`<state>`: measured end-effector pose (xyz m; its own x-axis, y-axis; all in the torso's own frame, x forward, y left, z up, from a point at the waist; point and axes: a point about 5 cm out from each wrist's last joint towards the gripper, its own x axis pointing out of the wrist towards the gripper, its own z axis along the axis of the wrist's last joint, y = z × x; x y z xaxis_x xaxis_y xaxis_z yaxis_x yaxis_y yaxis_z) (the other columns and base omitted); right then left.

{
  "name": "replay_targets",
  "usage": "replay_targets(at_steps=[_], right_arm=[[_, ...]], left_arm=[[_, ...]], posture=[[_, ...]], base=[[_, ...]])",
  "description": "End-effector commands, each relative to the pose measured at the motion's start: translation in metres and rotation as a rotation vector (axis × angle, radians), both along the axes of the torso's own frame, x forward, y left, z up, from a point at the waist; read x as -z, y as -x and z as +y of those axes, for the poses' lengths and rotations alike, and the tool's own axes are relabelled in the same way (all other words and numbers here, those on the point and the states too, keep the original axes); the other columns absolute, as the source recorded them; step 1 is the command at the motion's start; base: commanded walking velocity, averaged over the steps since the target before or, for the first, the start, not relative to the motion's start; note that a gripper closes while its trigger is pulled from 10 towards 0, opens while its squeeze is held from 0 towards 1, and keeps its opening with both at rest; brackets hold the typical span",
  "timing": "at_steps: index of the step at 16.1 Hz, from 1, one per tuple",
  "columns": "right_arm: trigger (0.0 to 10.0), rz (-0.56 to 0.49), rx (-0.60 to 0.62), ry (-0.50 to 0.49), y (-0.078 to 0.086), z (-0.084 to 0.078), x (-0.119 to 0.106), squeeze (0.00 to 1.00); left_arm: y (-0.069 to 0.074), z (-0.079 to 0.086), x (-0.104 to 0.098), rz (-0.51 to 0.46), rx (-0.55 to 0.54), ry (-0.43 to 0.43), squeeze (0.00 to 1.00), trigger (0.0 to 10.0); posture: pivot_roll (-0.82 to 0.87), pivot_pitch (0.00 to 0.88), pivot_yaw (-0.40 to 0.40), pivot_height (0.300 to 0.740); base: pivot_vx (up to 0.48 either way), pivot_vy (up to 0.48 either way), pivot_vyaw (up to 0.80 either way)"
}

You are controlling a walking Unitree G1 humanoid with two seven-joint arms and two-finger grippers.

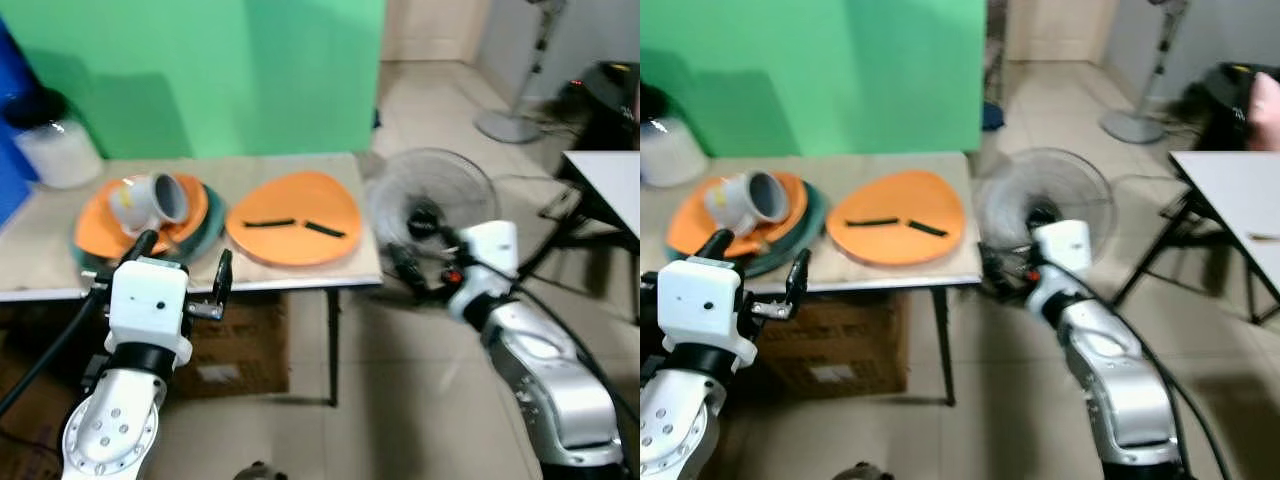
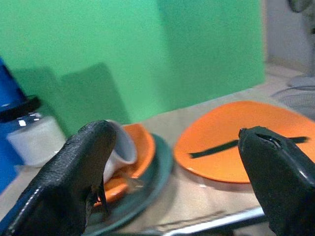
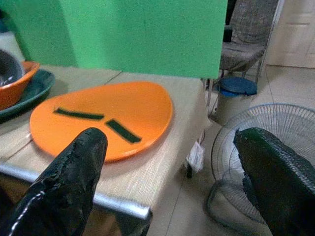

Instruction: Setting the table

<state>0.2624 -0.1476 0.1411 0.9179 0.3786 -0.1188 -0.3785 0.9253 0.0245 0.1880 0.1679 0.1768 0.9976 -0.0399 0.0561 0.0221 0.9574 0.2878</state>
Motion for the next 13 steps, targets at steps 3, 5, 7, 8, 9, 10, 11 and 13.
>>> replay_targets(at_steps=[3,5,7,8,9,10,11,13], right_arm=[[10.0,0.008,-0.037,-0.027,-0.002,0.011,-0.002,0.00],[10.0,0.009,-0.040,-0.023,-0.003,0.012,-0.002,0.00],[10.0,0.005,-0.041,-0.016,-0.004,0.012,-0.002,0.00],[10.0,0.005,-0.049,-0.020,-0.006,0.014,-0.003,0.00],[10.0,0.009,-0.057,-0.025,-0.007,0.015,-0.003,0.00],[10.0,0.012,-0.061,-0.028,-0.007,0.016,-0.003,0.00],[10.0,0.028,-0.072,-0.038,-0.011,0.021,-0.003,0.00],[10.0,0.052,-0.079,-0.030,-0.015,0.027,-0.001,0.00]], left_arm=[[0.000,0.004,0.001,0.009,-0.009,-0.026,0.00,10.0],[0.000,0.003,0.001,0.013,0.001,-0.029,0.00,10.0],[0.000,0.002,0.001,0.016,0.010,-0.032,0.00,10.0],[0.000,0.001,0.001,0.018,0.016,-0.035,0.00,10.0],[0.000,0.001,0.001,0.018,0.018,-0.036,0.00,10.0],[0.000,0.001,0.001,0.018,0.020,-0.037,0.00,10.0],[0.000,0.001,0.001,0.019,0.025,-0.042,0.00,10.0],[-0.001,0.001,0.001,0.020,0.033,-0.047,0.00,10.0]], posture=[[0.04,0.058,0.009,0.740],[0.04,0.058,0.008,0.740],[0.04,0.057,0.005,0.740],[0.04,0.055,0.004,0.740],[0.04,0.054,0.004,0.740],[0.04,0.054,0.004,0.740],[0.05,0.049,0.006,0.740],[0.05,0.048,0.006,0.740]], base=[[0.355,0.000,-0.45],[0.349,0.000,-0.68],[0.334,0.000,0.00],[0.334,0.000,0.00],[0.330,0.000,0.00],[0.330,0.000,0.00],[0.326,0.000,0.00],[0.328,0.000,0.00]])
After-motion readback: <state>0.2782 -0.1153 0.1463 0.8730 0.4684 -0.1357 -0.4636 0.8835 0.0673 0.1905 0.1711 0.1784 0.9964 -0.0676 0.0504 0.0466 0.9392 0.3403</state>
